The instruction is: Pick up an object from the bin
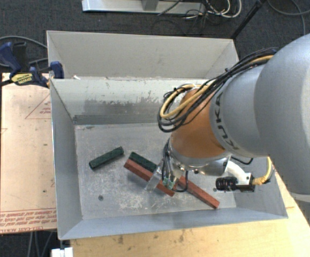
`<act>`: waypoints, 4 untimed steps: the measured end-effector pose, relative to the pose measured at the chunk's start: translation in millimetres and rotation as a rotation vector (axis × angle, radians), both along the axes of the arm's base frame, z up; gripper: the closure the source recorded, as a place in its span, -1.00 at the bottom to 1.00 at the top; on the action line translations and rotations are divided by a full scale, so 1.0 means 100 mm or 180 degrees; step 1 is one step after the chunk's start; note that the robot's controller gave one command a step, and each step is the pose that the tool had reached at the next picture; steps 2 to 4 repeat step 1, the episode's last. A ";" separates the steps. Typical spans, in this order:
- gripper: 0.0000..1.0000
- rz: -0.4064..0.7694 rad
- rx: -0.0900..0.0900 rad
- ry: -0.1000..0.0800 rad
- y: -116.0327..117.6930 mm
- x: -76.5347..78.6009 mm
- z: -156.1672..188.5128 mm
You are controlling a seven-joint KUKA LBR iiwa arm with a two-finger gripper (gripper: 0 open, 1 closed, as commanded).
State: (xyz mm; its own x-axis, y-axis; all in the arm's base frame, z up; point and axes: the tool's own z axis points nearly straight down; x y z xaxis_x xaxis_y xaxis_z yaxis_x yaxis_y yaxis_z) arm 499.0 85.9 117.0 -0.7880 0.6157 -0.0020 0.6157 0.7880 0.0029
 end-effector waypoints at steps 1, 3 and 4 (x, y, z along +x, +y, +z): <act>1.00 0.0011 0.0000 0.0001 0.00 0.01 0.25; 1.00 0.0011 0.0000 0.0001 0.00 0.01 0.25; 1.00 0.0011 0.0000 0.0001 0.00 0.01 0.25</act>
Offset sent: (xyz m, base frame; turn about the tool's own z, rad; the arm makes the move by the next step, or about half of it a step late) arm 0.0000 0.0001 0.0246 0.0000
